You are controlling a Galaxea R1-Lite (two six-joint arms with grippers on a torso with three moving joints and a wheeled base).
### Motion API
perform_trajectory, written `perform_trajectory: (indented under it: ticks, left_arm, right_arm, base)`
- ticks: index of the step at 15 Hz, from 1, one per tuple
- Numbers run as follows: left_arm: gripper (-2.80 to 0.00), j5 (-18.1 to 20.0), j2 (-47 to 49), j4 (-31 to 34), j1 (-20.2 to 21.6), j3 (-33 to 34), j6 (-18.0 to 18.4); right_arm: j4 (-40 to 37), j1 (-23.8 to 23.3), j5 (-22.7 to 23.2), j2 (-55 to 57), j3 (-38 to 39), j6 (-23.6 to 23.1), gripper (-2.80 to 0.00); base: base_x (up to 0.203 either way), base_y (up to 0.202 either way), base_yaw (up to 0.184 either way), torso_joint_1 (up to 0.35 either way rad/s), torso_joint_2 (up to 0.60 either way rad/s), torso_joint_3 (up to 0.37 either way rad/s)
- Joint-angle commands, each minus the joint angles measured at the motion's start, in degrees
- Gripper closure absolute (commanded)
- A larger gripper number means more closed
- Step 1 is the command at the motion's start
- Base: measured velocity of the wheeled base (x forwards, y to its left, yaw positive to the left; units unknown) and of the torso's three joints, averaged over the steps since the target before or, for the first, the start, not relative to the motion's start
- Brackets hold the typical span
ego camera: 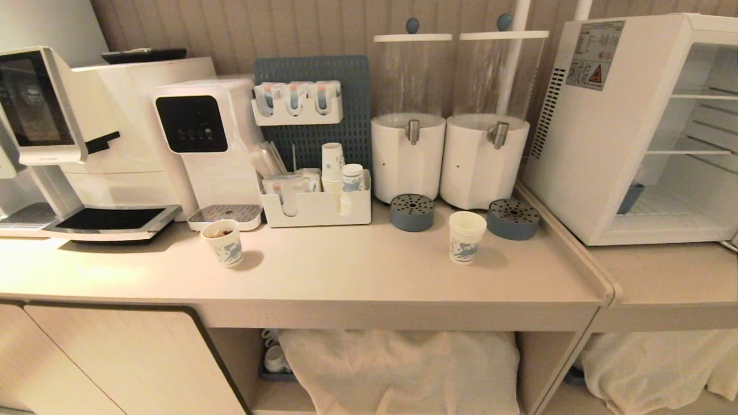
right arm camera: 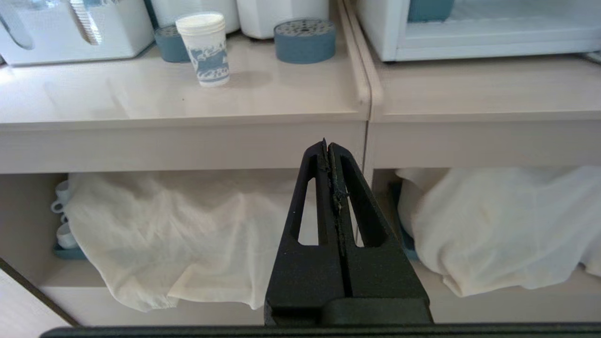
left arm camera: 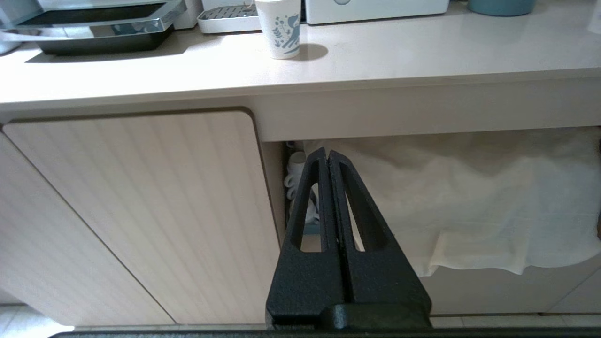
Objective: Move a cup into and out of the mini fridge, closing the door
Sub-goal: Put the paper cup in the freezer
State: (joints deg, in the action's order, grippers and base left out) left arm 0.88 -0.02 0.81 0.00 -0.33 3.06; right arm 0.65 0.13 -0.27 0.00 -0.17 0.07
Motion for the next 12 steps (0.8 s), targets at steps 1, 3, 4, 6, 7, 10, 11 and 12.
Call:
perform_trajectory:
  ticks: [1,3,4,6,7,10,11,12]
  left_arm:
    - [0.00,0.00,-0.15,-0.02,0.00,-0.02,0.01]
    - [0.00,0.00,-0.15,-0.11,0.01,-0.02,0.11]
    - [0.00,0.00,-0.09,-0.11,0.02,-0.02,0.19]
    - [0.00,0.00,-0.15,-0.02,0.00,-0.02,-0.08]
    - [0.00,0.00,-0.12,-0.02,0.00,-0.02,-0.08]
    - [0.00,-0.03,-0.15,-0.02,0.09,-0.02,-0.16]
    - [0.00,-0.09,-0.15,-0.02,0.00,-0.02,-0.25]
    - [0.00,-0.09,-0.06,-0.11,0.04,-0.02,-0.34]
  right_arm:
    - [0.06,0.04,0.00,0.09,-0.02,0.01,0.00]
    - [0.06,0.04,0.00,0.09,0.00,0.01,0.00]
    - [0.06,0.04,0.00,0.09,0.00,0.01,0.00]
    - [0.06,0.13,0.00,0.09,0.00,0.01,0.00]
    - [0.06,0.07,0.00,0.09,-0.04,0.01,0.00]
    - [-0.07,0.04,0.00,0.00,-0.09,0.00,0.00]
    - [0.14,0.04,-0.08,0.00,-0.07,0.04,0.00]
    - [-0.03,0.04,-0.10,0.01,-1.35,0.37,0.00]
  base:
    - [0.000,0.000,0.000,0.000,0.00,0.000]
    - [0.000,0.000,0.000,0.000,0.00,0.000]
    - [0.000,0.000,0.000,0.000,0.00,0.000]
    - [0.127,0.000,0.007,-0.003,0.00,0.005]
    - [0.150,0.000,-0.010,0.007,0.01,0.002]
    - [0.032,0.000,-0.002,0.001,0.01,0.000]
    - [0.000,0.000,0.000,0.000,0.00,0.000]
    - [0.000,0.000,0.000,0.000,0.00,0.000]
